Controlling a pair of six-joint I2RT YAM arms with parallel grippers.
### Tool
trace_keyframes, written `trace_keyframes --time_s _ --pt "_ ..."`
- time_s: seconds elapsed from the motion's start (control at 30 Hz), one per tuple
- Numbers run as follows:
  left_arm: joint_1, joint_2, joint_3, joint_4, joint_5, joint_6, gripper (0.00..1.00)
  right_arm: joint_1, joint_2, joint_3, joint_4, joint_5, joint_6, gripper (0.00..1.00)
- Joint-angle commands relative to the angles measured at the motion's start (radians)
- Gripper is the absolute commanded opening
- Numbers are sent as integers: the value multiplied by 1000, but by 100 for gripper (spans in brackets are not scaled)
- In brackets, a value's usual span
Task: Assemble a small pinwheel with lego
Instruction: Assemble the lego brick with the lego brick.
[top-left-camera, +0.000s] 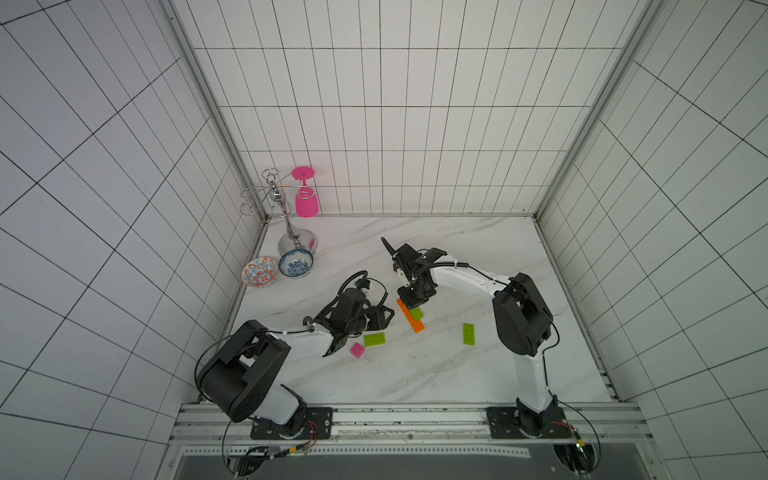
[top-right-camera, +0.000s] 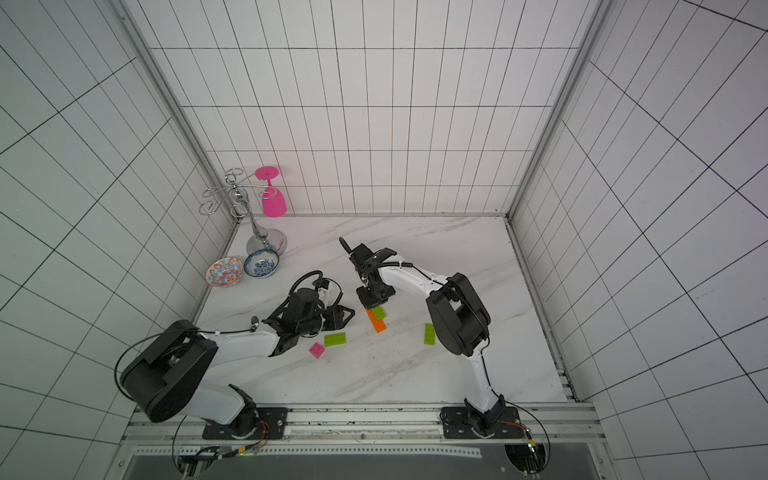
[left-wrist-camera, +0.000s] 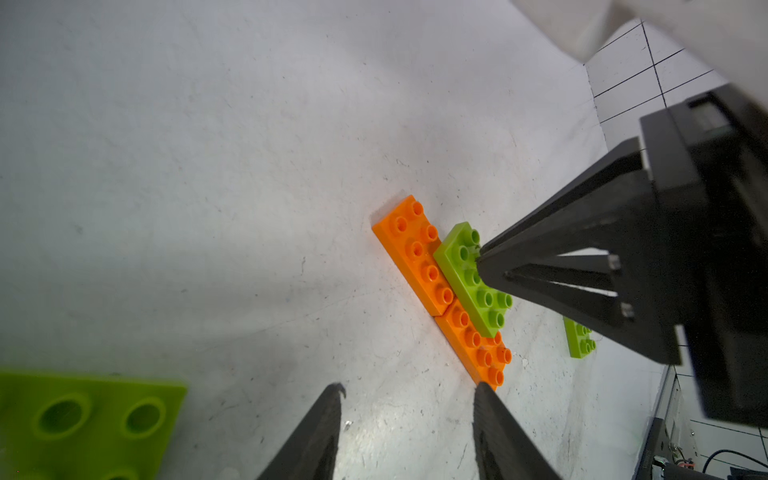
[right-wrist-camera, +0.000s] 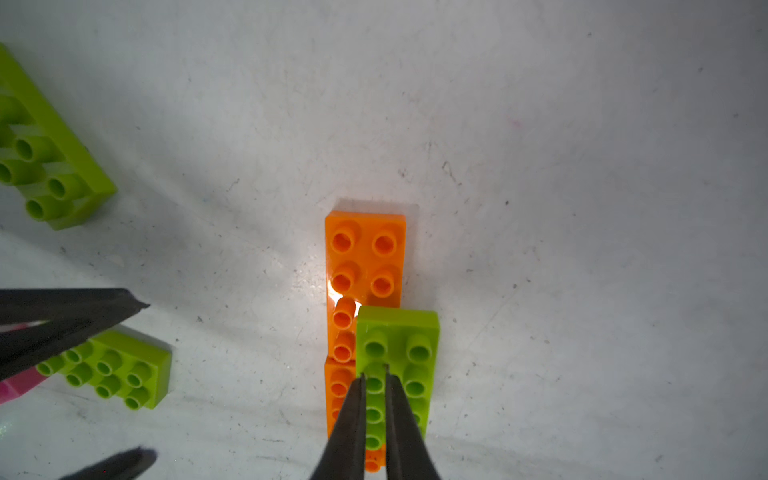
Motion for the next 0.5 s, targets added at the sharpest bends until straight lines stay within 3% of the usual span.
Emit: trace_keyframes --time_s 0.0,0.47 --pt "-6 18 25 32 -7 -3 53 -10 29 59 -15 -7 -11 13" --pt "-5 30 28 36 -2 -5 53 -7 65 3 -13 1 -5 12"
